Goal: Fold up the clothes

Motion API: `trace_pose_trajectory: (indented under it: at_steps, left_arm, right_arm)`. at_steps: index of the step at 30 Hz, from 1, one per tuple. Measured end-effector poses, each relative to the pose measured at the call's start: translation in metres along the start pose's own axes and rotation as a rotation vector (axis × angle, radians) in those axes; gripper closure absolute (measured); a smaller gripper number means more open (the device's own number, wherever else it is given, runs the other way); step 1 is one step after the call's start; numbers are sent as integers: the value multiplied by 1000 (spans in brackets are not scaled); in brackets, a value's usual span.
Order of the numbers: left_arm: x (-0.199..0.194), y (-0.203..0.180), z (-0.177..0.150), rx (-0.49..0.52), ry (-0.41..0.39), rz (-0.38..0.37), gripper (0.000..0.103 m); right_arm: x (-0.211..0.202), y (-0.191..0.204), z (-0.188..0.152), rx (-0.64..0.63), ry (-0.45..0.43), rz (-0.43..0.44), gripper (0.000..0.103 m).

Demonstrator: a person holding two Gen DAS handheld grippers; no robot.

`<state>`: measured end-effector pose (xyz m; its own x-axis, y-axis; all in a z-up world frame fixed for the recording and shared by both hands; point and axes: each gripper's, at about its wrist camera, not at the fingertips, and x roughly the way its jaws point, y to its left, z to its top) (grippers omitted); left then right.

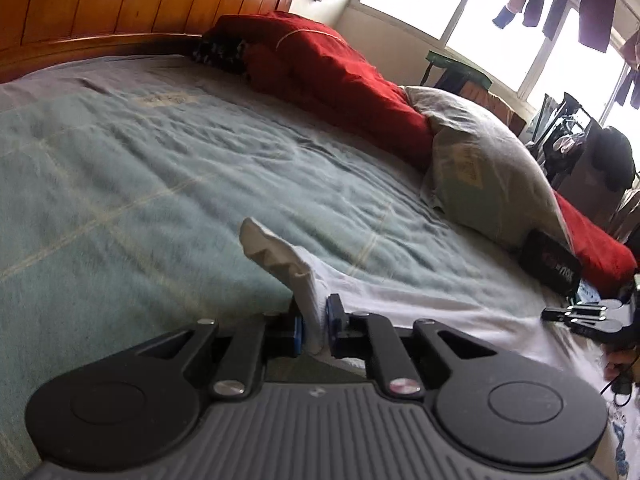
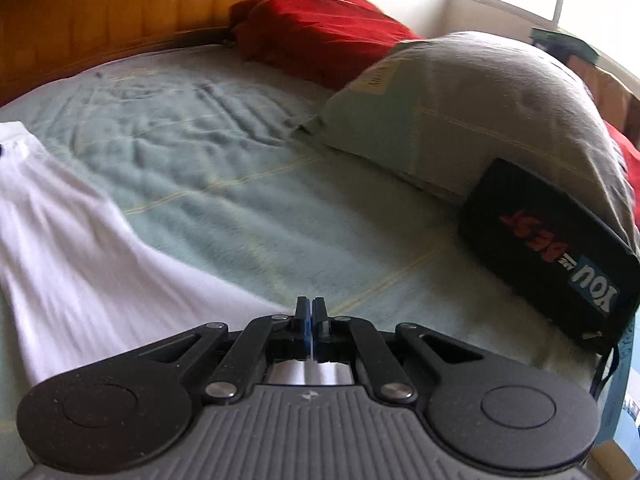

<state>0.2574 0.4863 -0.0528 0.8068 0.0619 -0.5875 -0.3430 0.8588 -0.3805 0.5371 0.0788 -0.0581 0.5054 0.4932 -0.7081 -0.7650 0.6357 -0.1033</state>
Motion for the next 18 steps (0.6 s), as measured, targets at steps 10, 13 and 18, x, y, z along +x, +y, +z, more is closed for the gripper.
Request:
trace_pose_trajectory:
  at_steps: [10,13,18]
  left_arm:
    - [-17,21,-5,-50,36,124,71]
    - [-27,8,3,24,1,155,68]
    - [-23,-28,0,164,14,83,59]
  right_arm:
    - [-19,18,18,46,-6,29,92]
    - [-19,31,27,108,26,132,91]
    - [13,66,32,129,126,237,88]
